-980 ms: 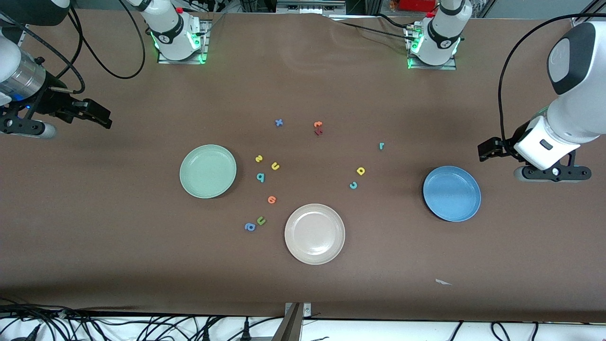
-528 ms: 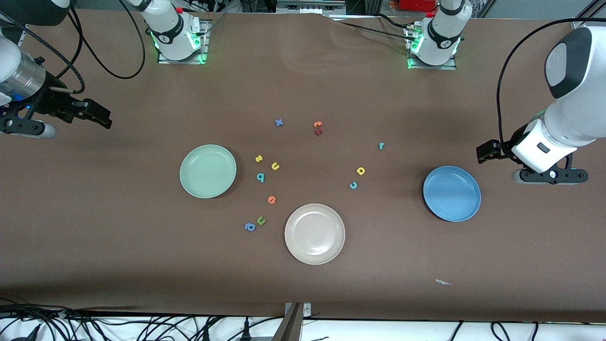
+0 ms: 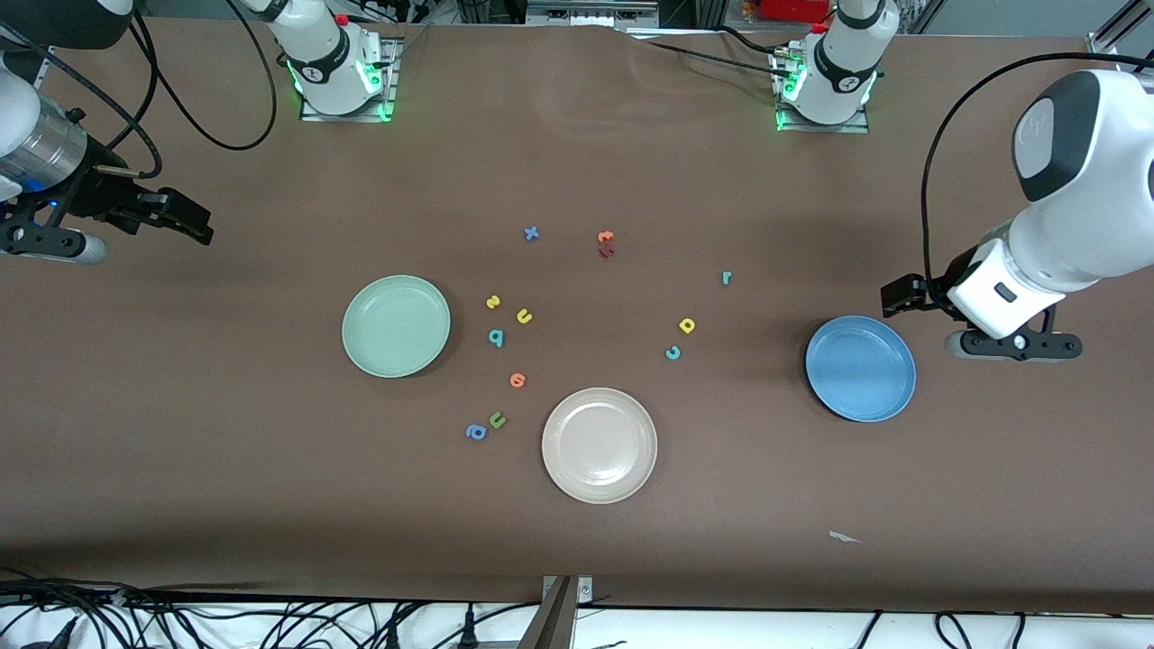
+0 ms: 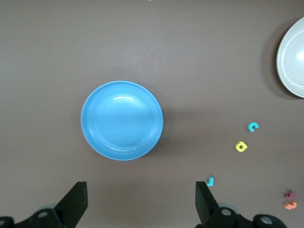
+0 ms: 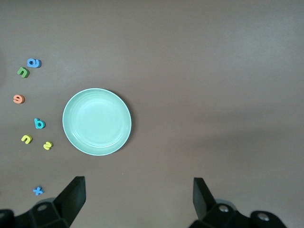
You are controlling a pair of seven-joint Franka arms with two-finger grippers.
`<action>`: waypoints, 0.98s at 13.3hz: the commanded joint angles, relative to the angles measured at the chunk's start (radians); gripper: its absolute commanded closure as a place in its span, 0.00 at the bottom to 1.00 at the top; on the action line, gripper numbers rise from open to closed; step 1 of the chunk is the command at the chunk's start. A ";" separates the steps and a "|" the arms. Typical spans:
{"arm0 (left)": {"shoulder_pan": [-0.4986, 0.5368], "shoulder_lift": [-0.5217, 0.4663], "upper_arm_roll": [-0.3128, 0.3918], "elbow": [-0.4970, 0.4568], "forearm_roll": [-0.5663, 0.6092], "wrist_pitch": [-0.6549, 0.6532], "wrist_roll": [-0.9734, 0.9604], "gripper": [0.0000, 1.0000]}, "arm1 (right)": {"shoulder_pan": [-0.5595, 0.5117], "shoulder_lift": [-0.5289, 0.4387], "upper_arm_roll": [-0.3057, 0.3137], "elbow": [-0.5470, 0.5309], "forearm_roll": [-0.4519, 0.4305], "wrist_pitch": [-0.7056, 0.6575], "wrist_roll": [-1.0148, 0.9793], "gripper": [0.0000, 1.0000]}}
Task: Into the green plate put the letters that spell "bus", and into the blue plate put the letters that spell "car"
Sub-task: 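Move the left gripper toward the teal c while the right gripper reaches the teal b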
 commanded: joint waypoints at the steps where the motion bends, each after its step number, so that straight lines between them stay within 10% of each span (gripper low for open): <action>1: -0.034 0.017 -0.010 -0.013 -0.020 0.045 -0.059 0.00 | 0.021 0.008 0.001 0.022 -0.013 -0.021 -0.010 0.00; 13: -0.147 0.128 -0.144 -0.169 0.025 0.405 -0.389 0.00 | 0.238 0.243 0.001 0.010 -0.015 0.158 0.172 0.00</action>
